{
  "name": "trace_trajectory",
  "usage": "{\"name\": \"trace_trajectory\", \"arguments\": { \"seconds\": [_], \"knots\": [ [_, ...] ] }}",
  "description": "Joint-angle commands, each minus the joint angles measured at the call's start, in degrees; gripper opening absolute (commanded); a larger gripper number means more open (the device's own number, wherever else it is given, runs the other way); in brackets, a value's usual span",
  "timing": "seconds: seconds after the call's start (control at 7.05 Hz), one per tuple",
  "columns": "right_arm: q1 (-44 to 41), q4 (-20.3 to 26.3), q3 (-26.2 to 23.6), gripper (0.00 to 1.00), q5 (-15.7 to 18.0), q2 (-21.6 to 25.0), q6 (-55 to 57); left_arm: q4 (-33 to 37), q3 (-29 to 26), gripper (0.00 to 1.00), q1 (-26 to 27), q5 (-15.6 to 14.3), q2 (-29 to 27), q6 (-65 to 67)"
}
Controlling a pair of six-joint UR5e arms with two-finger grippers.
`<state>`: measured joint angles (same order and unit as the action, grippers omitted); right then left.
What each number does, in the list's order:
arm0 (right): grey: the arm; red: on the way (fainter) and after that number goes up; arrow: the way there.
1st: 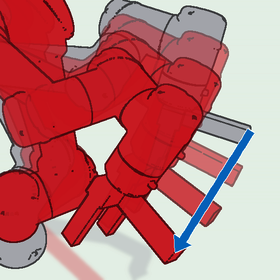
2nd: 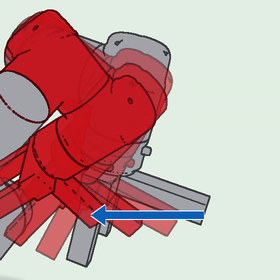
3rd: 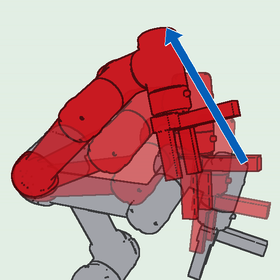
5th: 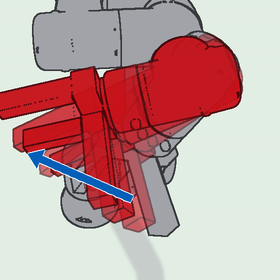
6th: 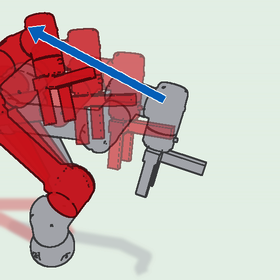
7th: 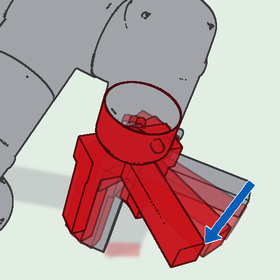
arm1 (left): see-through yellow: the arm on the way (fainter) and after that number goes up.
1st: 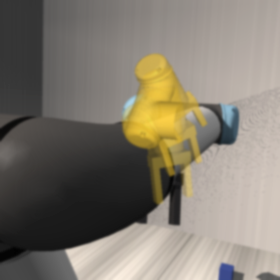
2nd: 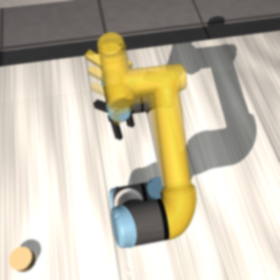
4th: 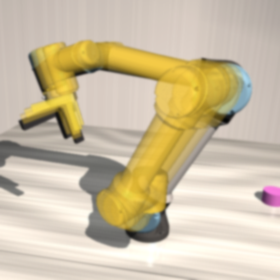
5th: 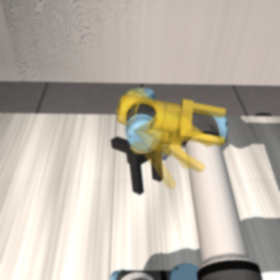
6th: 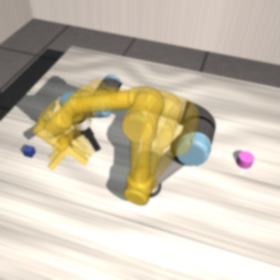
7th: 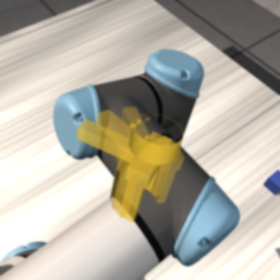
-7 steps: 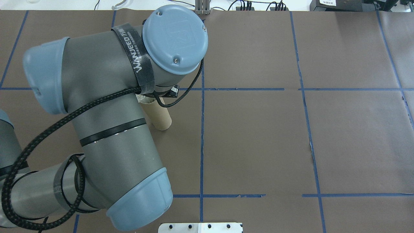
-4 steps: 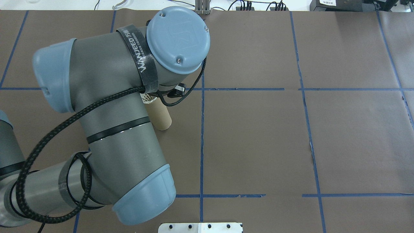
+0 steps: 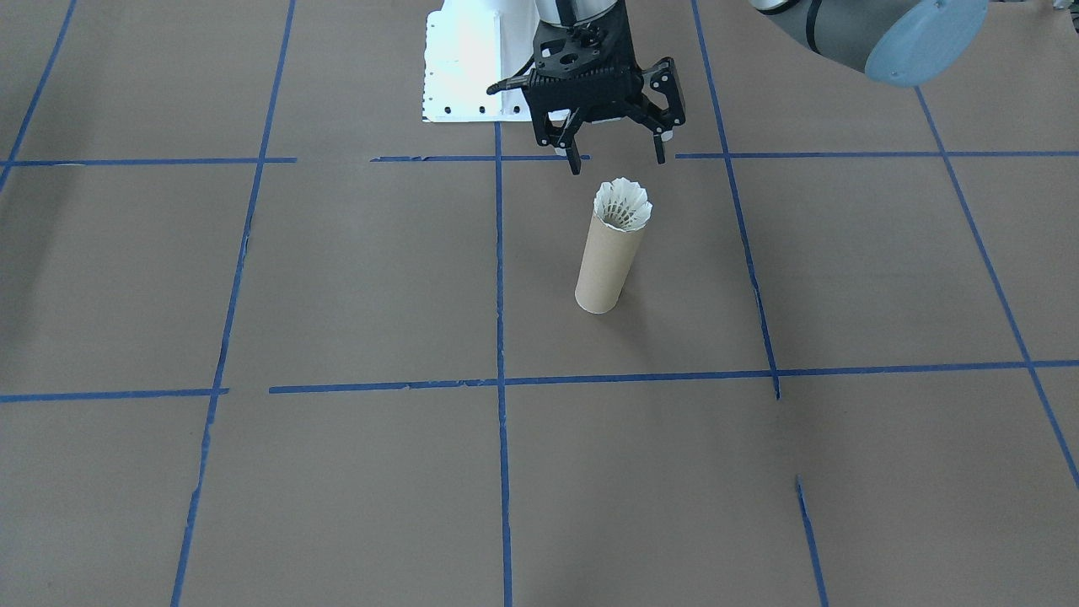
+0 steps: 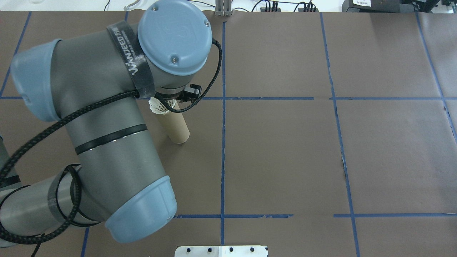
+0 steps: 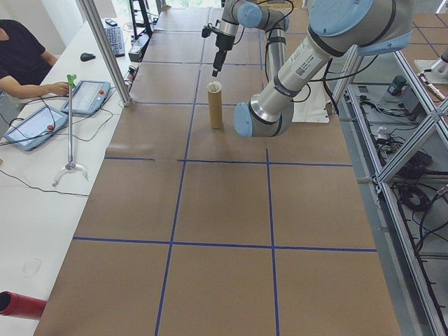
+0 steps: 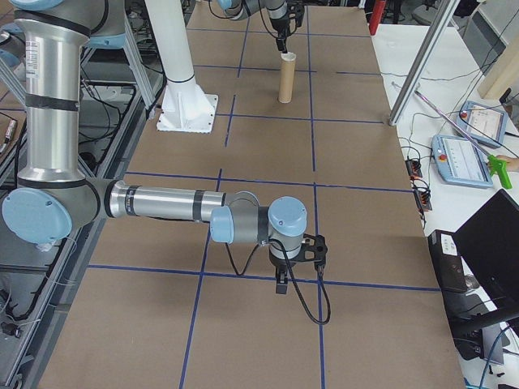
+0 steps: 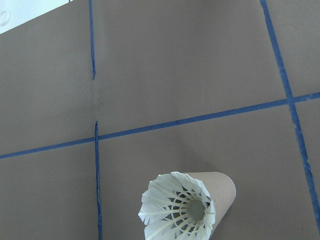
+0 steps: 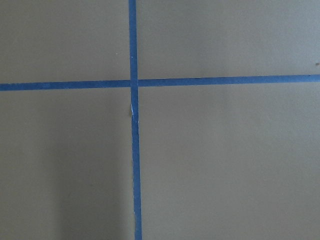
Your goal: Collect badminton balls into bucket
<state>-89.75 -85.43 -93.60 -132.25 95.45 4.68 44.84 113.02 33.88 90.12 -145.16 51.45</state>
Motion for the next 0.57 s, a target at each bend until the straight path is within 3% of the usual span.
{"name": "trace_trajectory", "arguments": {
  "seconds": [0.0,0.14,0.28,0.43],
  "knots": [
    [0.02,0.0,0.0,1.0,0.06,0.0,-0.02,6.62,1.84,1.0,6.86,4.94,4.41,-8.85],
    [0.02,0.0,0.0,1.0,-0.02,-0.09,0.07,12.49,1.85,1.0,10.99,9.5,9.06,-14.65],
    [0.02,0.0,0.09,1.0,-0.02,-0.09,-0.02,17.77,1.85,1.0,14.25,11.99,12.59,-17.32],
    [0.02,0.0,0.0,1.0,0.06,-0.09,-0.02,24.0,1.24,1.0,18.46,16.97,17.32,-21.43]
  ]
}}
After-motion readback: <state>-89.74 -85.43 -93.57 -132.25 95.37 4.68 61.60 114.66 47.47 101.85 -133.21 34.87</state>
